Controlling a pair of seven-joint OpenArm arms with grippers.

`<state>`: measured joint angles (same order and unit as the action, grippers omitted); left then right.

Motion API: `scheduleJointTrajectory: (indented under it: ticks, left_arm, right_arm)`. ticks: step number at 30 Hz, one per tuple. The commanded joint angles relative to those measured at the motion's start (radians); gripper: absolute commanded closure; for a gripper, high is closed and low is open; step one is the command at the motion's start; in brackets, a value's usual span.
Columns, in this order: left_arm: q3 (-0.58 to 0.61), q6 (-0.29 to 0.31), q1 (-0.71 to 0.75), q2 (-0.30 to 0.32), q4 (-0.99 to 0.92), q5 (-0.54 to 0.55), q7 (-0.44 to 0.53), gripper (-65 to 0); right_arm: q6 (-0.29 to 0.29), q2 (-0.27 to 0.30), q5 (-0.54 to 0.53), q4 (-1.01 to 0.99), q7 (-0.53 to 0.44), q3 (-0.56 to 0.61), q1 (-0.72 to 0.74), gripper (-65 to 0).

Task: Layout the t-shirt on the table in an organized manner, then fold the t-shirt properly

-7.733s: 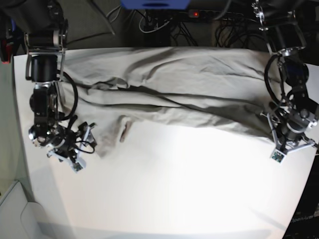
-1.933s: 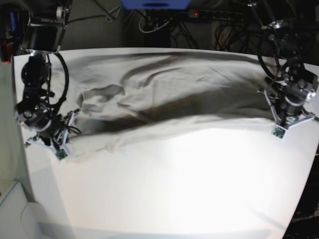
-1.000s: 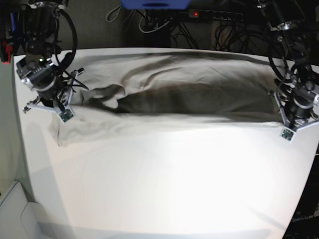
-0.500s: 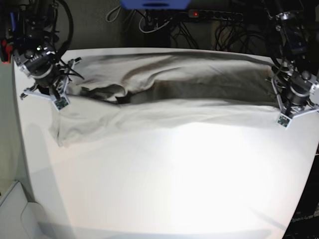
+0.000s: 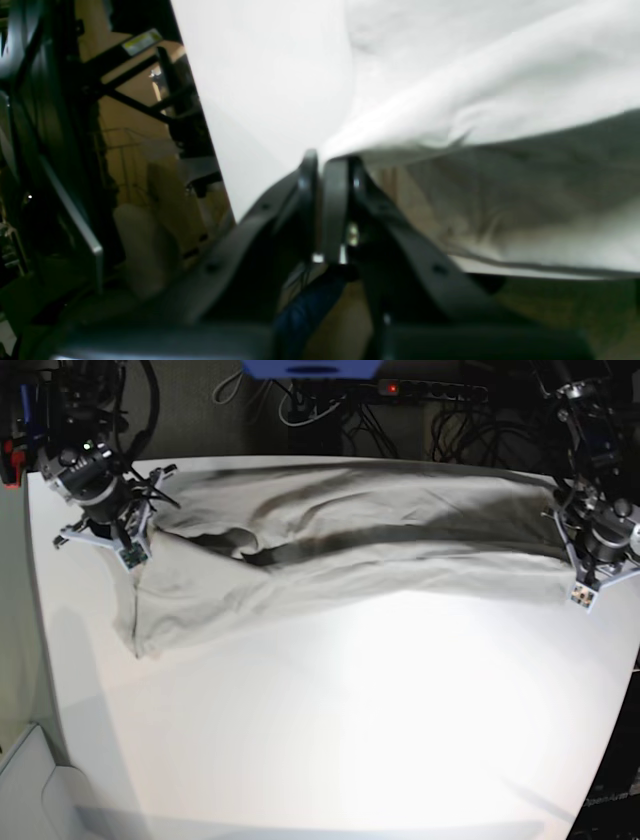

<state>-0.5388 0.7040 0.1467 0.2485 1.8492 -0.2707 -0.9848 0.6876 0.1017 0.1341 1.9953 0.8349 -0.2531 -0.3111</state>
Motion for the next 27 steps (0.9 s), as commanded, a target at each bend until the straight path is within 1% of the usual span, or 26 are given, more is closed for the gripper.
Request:
scheduleJointTrajectory:
  ticks: [1, 3, 8, 12, 13, 14, 17, 21, 23, 25, 26, 27]
  left_arm:
    - [-0.004, -0.006, -0.008, -0.001, -0.001, -0.008, 0.010, -0.8]
    - [-0.004, -0.006, -0.008, -0.011, -0.013, -0.012, 0.010, -0.8]
    - [0.003, -0.006, -0.002, -0.015, -0.052, -0.008, 0.011, -0.9]
    - [0.047, -0.006, 0.018, -0.015, -0.079, -0.014, 0.007, -1.4]
    - [0.059, -0.006, 0.023, -0.015, -0.079, -0.014, 0.008, -2.9]
    - [0.069, -0.006, 0.031, -0.015, -0.081, -0.014, 0.005, -5.1]
    - [0.081, -0.006, 0.046, -0.015, -0.075, -0.014, 0.005, -18.6]
    - [0.069, -0.006, 0.058, -0.015, -0.069, -0.008, 0.004, -36.9]
    - [0.053, -0.006, 0.058, -0.016, -0.066, -0.006, 0.005, -45.5]
    - [0.023, -0.006, 0.058, -0.030, -0.049, -0.005, 0.007, -50.4]
    - [-0.005, -0.006, 0.058, -0.044, -0.035, -0.005, 0.010, -52.1]
    - [-0.031, -0.006, 0.057, -0.056, -0.019, -0.005, 0.011, -52.3]
  right_arm:
    - [0.011, 0.007, -0.004, 0.014, -0.021, -0.004, 0.003, -2.8]
    - [0.011, 0.007, -0.004, 0.014, -0.021, -0.002, 0.005, -2.8]
    - [0.011, 0.007, -0.004, 0.012, -0.019, -0.002, 0.005, -3.0]
    - [0.011, 0.010, -0.003, 0.012, -0.015, -0.002, 0.011, -3.0]
    - [0.011, 0.010, -0.003, 0.012, -0.015, -0.002, 0.011, -3.0]
    - [0.011, 0.010, -0.003, 0.012, -0.015, -0.002, 0.011, -3.1]
    - [0.011, 0.011, -0.003, 0.012, -0.015, -0.002, 0.019, -4.6]
    - [0.011, 0.016, -0.001, 0.012, -0.009, -0.005, 0.034, -13.2]
    - [0.011, 0.036, -0.001, 0.014, -0.009, -0.005, 0.036, -19.0]
    - [0.011, 0.037, -0.001, 0.014, -0.009, -0.007, 0.054, -22.9]
    - [0.011, 0.039, -0.001, 0.014, -0.009, -0.008, 0.066, -24.8]
    - [0.011, 0.039, -0.001, 0.014, -0.009, -0.008, 0.076, -25.9]
